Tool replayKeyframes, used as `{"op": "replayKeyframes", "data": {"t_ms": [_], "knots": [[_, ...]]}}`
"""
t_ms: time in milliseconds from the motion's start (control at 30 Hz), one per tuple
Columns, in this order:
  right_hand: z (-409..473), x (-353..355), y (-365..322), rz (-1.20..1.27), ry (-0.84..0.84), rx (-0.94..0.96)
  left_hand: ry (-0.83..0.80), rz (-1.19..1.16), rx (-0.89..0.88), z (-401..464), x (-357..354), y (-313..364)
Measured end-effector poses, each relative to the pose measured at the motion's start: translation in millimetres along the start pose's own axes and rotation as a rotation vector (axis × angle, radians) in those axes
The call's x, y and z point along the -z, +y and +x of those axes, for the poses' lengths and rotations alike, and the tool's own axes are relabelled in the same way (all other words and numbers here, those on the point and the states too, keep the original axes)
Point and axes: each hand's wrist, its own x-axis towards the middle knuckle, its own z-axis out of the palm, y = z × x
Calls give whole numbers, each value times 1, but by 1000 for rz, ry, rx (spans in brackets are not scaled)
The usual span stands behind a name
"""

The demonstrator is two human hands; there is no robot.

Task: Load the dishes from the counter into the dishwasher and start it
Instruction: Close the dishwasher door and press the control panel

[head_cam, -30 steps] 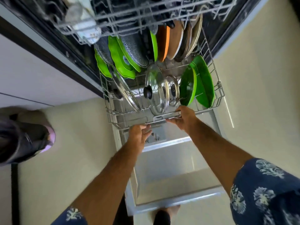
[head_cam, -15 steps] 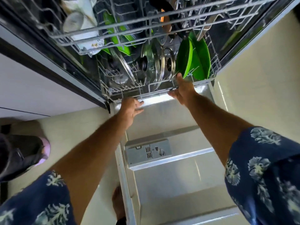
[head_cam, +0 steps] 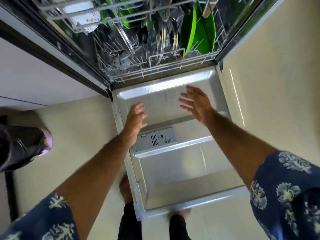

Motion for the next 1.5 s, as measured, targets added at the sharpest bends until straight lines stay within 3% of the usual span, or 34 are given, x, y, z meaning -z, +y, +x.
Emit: {"op": "replayKeyframes", "data": {"t_ms": [233, 433, 567, 600, 700, 867, 1033, 1200, 1300, 1500], "knots": [[-133, 76, 156, 122, 128, -298, 46, 34, 232, -124, -28, -167], [-238, 140, 278, 225, 298, -466, 350, 33, 336, -204, -46, -298], [-263, 158, 327, 282, 329, -533, 480, 207, 534, -214, -37, -346], [-262, 159, 337, 276, 333, -542, 541, 139, 555, -211, -35, -355], [-250, 158, 357, 290, 345, -538, 703, -243, 565, -193, -30, -368], [-226, 157, 390, 505, 353, -457, 513, -527, 553, -181, -11, -394], [-206, 144, 394, 692, 362, -366, 441, -394, 401, -195, -1, -415], [-219, 134, 388, 675, 396, -343, 467, -518, 361, -208, 9, -412], [-245, 129, 367, 646, 410, -339, 521, -465, 342, -233, 10, -397], [-325, 110, 286, 641, 379, -270, 625, -274, 104, -304, 16, -319]]}}
